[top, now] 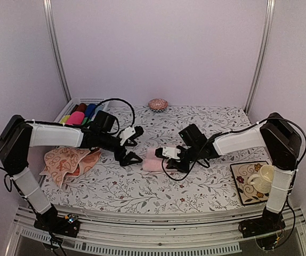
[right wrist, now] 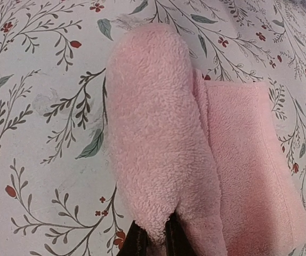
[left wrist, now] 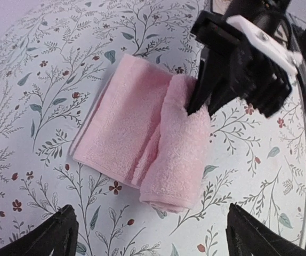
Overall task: Roll the towels
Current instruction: Roll the towel at the center of the board.
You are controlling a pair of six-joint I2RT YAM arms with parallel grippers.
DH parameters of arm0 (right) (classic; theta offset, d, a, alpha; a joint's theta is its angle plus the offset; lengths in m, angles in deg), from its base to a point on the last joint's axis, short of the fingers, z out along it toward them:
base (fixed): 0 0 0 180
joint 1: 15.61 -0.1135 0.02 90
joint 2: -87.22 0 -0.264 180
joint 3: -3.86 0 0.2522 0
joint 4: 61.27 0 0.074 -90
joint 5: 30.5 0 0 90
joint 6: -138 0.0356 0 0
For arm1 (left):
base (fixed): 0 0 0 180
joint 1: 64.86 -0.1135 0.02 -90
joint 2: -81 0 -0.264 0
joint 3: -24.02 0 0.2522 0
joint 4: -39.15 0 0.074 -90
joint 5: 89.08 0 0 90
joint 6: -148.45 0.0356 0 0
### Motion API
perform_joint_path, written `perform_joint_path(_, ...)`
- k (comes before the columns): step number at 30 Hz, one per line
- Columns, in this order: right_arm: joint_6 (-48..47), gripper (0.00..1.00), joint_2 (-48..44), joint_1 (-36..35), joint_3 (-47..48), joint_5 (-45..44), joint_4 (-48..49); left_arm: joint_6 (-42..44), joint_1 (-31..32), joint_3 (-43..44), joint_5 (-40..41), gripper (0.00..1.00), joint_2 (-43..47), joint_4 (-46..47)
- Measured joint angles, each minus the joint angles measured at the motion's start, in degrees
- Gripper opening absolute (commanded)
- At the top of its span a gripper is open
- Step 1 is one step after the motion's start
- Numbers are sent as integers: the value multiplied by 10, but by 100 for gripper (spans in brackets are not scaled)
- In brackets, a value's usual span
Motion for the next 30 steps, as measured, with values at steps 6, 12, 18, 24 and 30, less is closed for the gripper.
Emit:
perform_joint_path(6, 31, 3, 25, 23, 49, 58, -57, 70, 72, -91, 73, 94, 23, 92)
perform_joint_path(12, 60, 3, 61, 40, 105, 106, -113, 122, 117, -97, 138, 90, 0, 132)
perform_joint_path(18, 72, 4, 80, 49, 134, 132, -146, 158, 137, -97, 194, 84, -23, 166)
perform_joint_path(24, 76, 4, 86, 55, 143, 146, -156, 183, 149, -77, 219, 77, -47, 179)
perform_joint_path(30, 78, 4, 88, 59, 146, 151, -160, 197, 150, -47, 235, 62, -81, 167)
